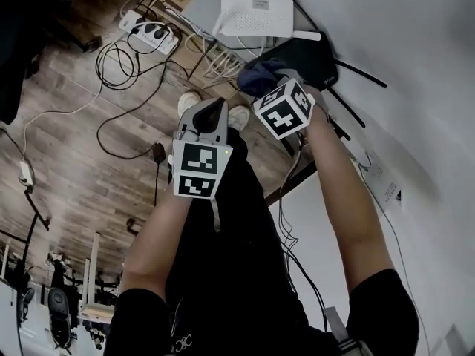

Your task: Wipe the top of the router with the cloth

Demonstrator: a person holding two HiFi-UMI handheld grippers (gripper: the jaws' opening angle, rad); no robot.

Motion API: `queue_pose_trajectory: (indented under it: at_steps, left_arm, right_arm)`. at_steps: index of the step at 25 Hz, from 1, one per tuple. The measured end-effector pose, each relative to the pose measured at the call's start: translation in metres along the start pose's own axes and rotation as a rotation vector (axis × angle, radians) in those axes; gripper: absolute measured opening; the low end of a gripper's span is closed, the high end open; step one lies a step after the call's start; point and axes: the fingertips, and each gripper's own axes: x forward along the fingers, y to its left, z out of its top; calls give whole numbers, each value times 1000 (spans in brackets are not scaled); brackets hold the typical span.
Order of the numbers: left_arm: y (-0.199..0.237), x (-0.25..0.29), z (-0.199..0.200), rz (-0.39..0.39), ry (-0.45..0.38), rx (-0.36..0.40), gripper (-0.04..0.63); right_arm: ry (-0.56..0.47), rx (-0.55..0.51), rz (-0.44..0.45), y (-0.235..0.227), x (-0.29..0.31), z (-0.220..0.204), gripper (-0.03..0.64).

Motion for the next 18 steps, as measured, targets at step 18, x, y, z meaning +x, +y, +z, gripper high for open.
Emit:
queue_pose_trajectory:
  at_steps: [18]
  left_arm:
    - [-3,22,0,1,3,34,0]
  right_arm:
    - [22,212,29,-7,10,3,17]
